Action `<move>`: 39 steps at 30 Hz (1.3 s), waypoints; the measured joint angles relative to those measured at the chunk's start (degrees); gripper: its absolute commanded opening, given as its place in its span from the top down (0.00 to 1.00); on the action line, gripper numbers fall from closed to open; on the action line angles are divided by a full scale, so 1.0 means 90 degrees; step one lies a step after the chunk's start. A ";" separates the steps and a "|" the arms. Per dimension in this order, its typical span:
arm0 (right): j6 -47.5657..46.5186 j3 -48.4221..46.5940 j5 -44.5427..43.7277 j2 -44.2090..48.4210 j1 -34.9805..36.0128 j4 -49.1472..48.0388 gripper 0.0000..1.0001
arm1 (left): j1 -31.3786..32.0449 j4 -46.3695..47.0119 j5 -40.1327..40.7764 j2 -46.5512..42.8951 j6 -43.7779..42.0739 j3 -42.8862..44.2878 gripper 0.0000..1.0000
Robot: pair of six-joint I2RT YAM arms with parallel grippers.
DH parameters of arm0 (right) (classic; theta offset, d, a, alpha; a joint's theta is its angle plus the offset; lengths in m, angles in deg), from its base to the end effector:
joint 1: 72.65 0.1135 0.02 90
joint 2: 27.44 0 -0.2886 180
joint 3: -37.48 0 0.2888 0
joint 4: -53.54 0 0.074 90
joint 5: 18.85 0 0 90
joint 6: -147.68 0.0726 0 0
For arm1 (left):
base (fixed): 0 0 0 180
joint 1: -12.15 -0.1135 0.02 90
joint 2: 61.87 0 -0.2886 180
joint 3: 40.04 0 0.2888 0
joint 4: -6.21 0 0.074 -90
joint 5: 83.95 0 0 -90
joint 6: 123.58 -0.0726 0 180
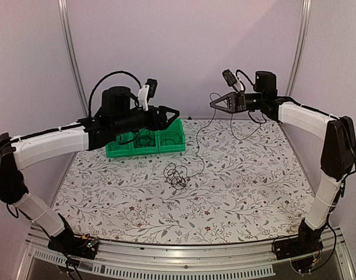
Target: Untangle the cables
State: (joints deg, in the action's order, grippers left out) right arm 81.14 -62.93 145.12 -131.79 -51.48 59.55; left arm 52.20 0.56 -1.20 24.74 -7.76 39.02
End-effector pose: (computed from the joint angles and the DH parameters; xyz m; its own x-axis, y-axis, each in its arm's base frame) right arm 0.4152 0.2356 0.3570 -0.5389 -0.0908 -0.8374 -0.8371 -0.0526 0.5445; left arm 0.3243 -0.2846 0.3303 -0.4763 -0.1640 -0.8638 0.5831 0.6764 -0.4500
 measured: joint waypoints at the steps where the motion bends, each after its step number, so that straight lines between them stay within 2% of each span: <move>1: 0.0066 0.0036 -0.0005 -0.0027 -0.0029 0.0044 1.00 | 0.0160 0.0032 -0.0087 0.0046 -0.0240 0.0153 0.30; 7: 0.0277 0.0090 -0.0012 -0.0056 -0.0070 0.0097 1.00 | 0.0867 -0.0024 -0.0364 0.1073 -0.1511 0.1338 0.33; 13: 0.0330 0.0092 -0.0017 -0.0056 -0.0070 0.0097 1.00 | 0.0996 -0.0435 -0.0136 0.1909 -0.2339 0.1957 0.52; 19: 0.0357 0.0119 -0.0022 -0.0056 -0.0070 0.0097 1.00 | 0.0993 -0.0629 -0.0053 0.2059 -0.2732 0.2045 0.64; 22: 0.0374 0.0121 -0.0022 -0.0056 -0.0083 0.0100 1.00 | 0.0993 -0.0634 -0.0197 0.2059 -0.2832 0.2045 0.63; 27: 0.0398 0.0121 -0.0039 -0.0056 -0.0124 0.0097 1.00 | 0.0993 -0.0648 -0.0454 0.2059 -0.2953 0.2047 0.53; 28: 0.0406 0.0121 -0.0041 -0.0056 -0.0131 0.0097 1.00 | 0.0993 -0.0658 -0.0481 0.2067 -0.2985 0.2052 0.55; 36: 0.0418 0.0121 -0.0078 -0.0073 -0.0153 0.0092 1.00 | 0.0993 -0.1061 -0.0566 0.2363 -0.3332 0.2441 0.96; 38: 0.0413 0.0121 -0.0102 -0.0097 -0.0158 0.0092 0.76 | 0.0993 -0.1171 -0.0580 0.2458 -0.3381 0.2550 1.00; 39: 0.0403 0.0124 -0.0117 -0.0107 -0.0160 0.0095 0.69 | 0.0993 -0.1195 -0.0600 0.2487 -0.3415 0.2572 1.00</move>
State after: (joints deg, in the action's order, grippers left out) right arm 84.77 -61.82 144.07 -132.75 -52.92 60.41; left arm 61.14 -10.19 -6.60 47.12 -38.49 62.16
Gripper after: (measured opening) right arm 0.073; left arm 0.020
